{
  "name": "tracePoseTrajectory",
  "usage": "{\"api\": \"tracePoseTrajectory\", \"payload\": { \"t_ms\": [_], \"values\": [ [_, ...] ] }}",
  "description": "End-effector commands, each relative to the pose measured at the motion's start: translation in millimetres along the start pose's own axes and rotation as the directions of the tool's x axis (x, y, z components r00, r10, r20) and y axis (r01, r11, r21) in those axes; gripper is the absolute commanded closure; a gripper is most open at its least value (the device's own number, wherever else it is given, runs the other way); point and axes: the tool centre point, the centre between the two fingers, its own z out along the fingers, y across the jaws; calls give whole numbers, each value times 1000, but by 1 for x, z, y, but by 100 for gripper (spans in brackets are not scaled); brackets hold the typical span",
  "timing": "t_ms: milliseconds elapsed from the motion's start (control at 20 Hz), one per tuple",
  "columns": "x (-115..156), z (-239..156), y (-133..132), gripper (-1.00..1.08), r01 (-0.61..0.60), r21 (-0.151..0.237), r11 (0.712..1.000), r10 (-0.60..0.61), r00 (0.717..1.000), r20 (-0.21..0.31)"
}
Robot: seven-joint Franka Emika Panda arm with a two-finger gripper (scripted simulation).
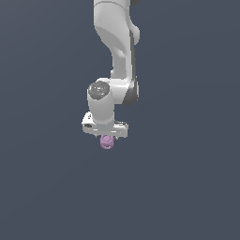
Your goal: Pick up the object and move it to a goal position.
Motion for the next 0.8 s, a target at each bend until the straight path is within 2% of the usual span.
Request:
{"api": "tracePoseTrajectory", "payload": {
  "t_ms": [0,350,600,650,750],
  "values": [
    [-1,8,0,-92,0,0,1000,0,1000,1],
    [-1,40,1,-92,-1,0,1000,1,1000,0],
    [0,47,1,-92,-2,0,1000,2,1000,-1],
    [0,47,1,108,-2,0,1000,2,1000,-1],
    [0,47,1,108,-2,0,1000,2,1000,-1]
  ]
}}
